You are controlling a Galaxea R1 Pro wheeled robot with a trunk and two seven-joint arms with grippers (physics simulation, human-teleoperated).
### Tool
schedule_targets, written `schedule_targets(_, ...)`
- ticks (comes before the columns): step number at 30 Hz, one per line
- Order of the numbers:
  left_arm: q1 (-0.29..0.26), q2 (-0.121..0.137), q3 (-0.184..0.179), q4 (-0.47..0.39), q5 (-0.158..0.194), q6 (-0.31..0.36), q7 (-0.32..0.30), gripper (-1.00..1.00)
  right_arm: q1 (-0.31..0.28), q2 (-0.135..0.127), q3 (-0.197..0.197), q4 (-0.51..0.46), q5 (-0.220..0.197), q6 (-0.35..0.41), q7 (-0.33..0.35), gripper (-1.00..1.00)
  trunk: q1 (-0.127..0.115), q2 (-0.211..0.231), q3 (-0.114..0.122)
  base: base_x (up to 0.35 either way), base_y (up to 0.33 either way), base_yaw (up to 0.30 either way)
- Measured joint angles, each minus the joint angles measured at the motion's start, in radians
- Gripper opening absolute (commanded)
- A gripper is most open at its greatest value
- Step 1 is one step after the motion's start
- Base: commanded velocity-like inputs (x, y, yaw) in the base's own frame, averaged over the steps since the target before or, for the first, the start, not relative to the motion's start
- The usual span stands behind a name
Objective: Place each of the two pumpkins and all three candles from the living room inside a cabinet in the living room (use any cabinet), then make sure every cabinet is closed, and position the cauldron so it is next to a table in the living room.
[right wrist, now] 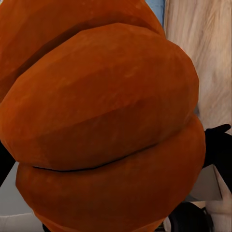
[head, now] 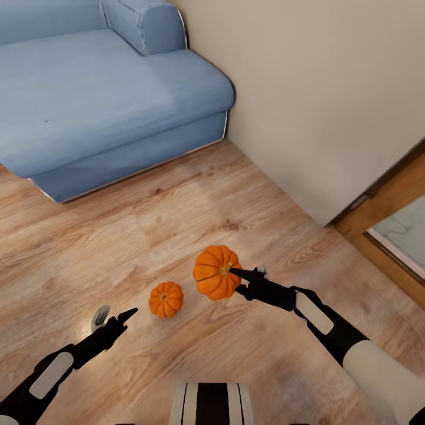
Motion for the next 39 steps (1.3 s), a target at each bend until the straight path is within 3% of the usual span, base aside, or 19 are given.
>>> schedule_targets(30,0.0,0.0,0.002,0.009,0.0,0.0,0.002,1.0,0.0,0.0,0.0,0.0,0.001,-0.006,0.0,-1.0,0.0,0.0,0.0,0.062,0.005,0.0)
schedule_targets(39,0.0,-0.001,0.002,0.009,0.0,0.0,0.002,1.0,0.0,0.0,-0.001,0.001,0.0,-0.006,0.0,-1.0,0.003,-0.002,-0.027,0.0,0.0,0.0)
